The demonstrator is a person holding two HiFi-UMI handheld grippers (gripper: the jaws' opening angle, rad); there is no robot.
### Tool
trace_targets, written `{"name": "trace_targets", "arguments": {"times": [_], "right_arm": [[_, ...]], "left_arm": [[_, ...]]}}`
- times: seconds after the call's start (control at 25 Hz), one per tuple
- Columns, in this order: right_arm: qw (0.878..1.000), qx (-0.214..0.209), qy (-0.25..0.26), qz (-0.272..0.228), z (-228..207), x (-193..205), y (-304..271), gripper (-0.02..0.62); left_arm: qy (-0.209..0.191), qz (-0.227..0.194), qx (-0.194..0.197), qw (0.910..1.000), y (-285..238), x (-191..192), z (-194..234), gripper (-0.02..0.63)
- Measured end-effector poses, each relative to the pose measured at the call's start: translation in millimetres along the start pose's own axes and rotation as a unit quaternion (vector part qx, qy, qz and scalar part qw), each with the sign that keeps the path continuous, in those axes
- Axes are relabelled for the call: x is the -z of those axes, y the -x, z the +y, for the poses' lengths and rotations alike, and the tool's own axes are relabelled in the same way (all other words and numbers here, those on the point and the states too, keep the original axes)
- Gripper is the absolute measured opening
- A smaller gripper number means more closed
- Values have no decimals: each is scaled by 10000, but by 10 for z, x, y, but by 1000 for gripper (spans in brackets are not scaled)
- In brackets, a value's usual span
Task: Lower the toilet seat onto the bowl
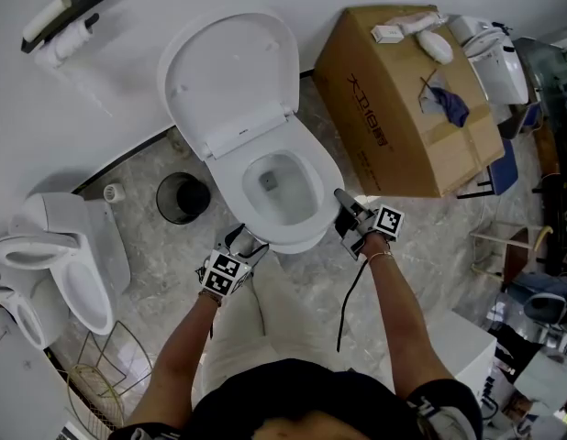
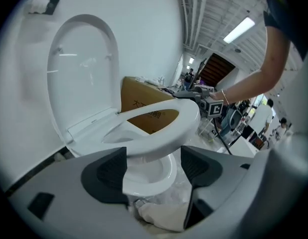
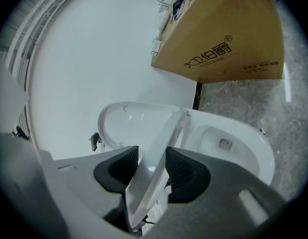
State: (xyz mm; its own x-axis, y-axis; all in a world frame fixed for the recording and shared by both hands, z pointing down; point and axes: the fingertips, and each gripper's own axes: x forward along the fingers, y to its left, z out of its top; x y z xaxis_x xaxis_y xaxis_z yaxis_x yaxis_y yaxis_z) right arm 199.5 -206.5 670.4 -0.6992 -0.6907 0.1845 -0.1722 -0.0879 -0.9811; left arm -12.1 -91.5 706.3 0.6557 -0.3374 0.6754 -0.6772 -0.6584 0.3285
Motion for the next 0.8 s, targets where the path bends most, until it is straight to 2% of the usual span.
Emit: {"name": "trace_targets", "arguments": {"times": [0.08, 0.12, 0.24, 0.36, 0.4, 0.44, 0.56, 0.6, 0.64, 0.72, 0.8], "right_arm": [[10000, 52, 5, -2, -51, 16, 37, 170], [10000, 85, 9, -9, -82, 21, 55, 169], [9998, 151, -26, -135, -176, 36, 114, 166], [9989, 161, -198, -400, -257, 57, 181, 155], [9983, 167, -257, -488, -289, 58, 196, 151], [9977, 178, -318, -569, -322, 62, 212, 147], [9956, 205, -505, -762, -417, 95, 281, 137], [9951, 224, -535, -803, -447, 105, 306, 134], [9947, 250, -544, -833, -480, 116, 333, 131], [9941, 287, -562, -883, -551, 137, 388, 126], [9931, 275, -629, -953, -608, 151, 421, 126]], "left_arm": [[767, -143, 61, 9969, 37, 55, 33, 333], [1259, -239, 90, 9917, 59, 95, 70, 333], [2561, -552, 161, 9649, 95, 225, 192, 333], [3459, -912, 370, 9331, 33, 290, 254, 333], [3732, -1083, 560, 9197, -2, 274, 253, 333], [4044, -1288, 797, 9020, -34, 247, 243, 333], [5150, -1760, 1401, 8271, -126, 218, 214, 333], [5392, -1786, 1456, 8100, -160, 247, 232, 328], [5531, -1749, 1457, 8014, -191, 299, 253, 309], [5646, -1575, 1363, 7986, -247, 452, 294, 223], [5737, -1431, 1246, 7968, -302, 593, 339, 208]]}}
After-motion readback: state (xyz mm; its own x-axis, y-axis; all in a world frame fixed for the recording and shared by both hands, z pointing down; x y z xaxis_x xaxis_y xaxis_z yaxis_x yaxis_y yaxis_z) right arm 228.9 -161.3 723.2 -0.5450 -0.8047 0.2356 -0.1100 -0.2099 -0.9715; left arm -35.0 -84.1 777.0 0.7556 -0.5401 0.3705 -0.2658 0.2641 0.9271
